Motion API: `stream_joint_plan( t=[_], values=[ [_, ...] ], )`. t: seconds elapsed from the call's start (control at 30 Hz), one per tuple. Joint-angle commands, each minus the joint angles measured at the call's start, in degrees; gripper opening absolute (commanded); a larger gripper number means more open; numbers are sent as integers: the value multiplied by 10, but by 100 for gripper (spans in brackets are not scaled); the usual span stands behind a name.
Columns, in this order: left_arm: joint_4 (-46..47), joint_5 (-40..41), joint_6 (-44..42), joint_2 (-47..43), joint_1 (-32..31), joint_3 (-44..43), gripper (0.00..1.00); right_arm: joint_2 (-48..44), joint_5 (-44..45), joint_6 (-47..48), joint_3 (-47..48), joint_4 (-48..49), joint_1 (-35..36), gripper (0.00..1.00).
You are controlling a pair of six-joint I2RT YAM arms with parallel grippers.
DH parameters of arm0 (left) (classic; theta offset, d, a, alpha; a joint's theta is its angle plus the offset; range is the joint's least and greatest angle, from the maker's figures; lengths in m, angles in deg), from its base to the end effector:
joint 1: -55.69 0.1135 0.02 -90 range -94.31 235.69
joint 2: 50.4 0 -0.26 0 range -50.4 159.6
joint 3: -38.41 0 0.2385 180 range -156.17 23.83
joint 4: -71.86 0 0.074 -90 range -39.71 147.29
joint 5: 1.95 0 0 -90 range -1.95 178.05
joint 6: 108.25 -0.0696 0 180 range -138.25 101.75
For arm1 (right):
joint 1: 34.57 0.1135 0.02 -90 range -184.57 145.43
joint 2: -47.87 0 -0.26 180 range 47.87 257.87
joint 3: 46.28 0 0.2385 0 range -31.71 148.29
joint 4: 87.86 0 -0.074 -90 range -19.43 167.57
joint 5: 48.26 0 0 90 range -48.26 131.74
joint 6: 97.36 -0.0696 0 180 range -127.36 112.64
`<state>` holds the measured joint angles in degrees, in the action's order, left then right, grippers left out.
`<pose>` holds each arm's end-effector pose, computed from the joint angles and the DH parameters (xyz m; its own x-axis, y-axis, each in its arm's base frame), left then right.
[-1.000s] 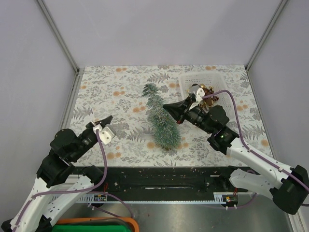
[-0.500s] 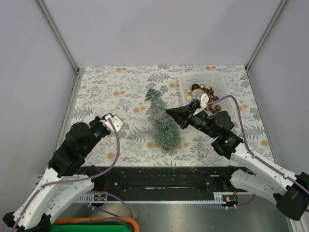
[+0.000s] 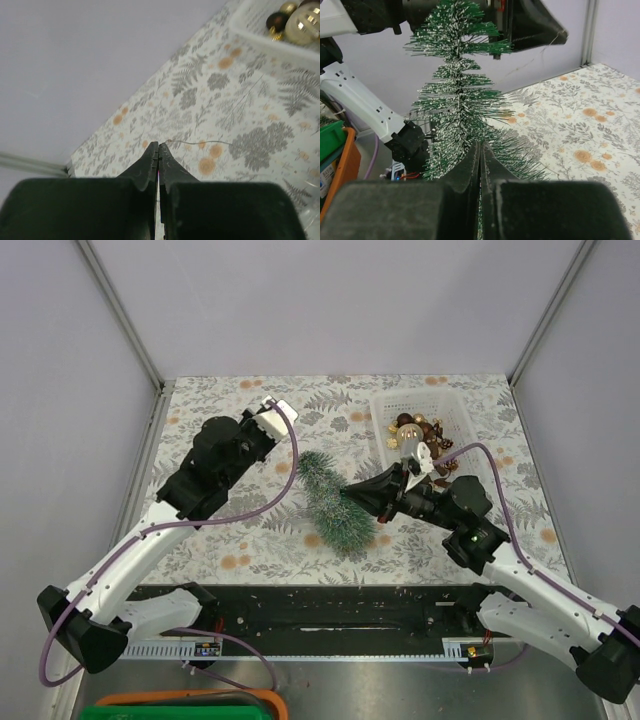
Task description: Decorate the small christmas tree
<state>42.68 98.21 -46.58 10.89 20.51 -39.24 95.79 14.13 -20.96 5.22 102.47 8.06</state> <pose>0.2220 -0.1414 0.3771 0.0428 0.5413 -0.8397 0.4615 0.7347 0.4972 0.1367 0.1697 0.3540 -0.0470 0.2399 -0.9697 -0.9466 0.2993 0.1200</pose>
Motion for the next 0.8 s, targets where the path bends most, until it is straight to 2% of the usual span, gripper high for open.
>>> stream_joint_plan(
  t=[0.0, 0.2, 0.37, 0.43, 0.53, 0.7, 0.77],
  values=[
    [137, -125, 1, 2, 1, -16, 0, 16, -48, -17, 21, 19, 3, 0],
    [173, -259, -20, 61, 1, -63, 0, 40, -68, -19, 31, 30, 3, 0],
    [181, -372, -15, 117, 2, -125, 0, 63, -88, -22, 50, 16, 3, 5],
    [190, -408, -14, 131, 1, -136, 0, 65, -87, -13, 61, -11, 3, 12],
    [185, -469, -24, 145, 1, -157, 0, 39, -42, 23, 82, -89, 3, 37],
    [187, -519, 11, 151, 2, -168, 0, -34, 50, 64, 93, -175, -13, 48],
    [189, -544, 26, 151, 1, -166, 0, -48, 72, 75, 108, -208, -24, 49]
  ],
)
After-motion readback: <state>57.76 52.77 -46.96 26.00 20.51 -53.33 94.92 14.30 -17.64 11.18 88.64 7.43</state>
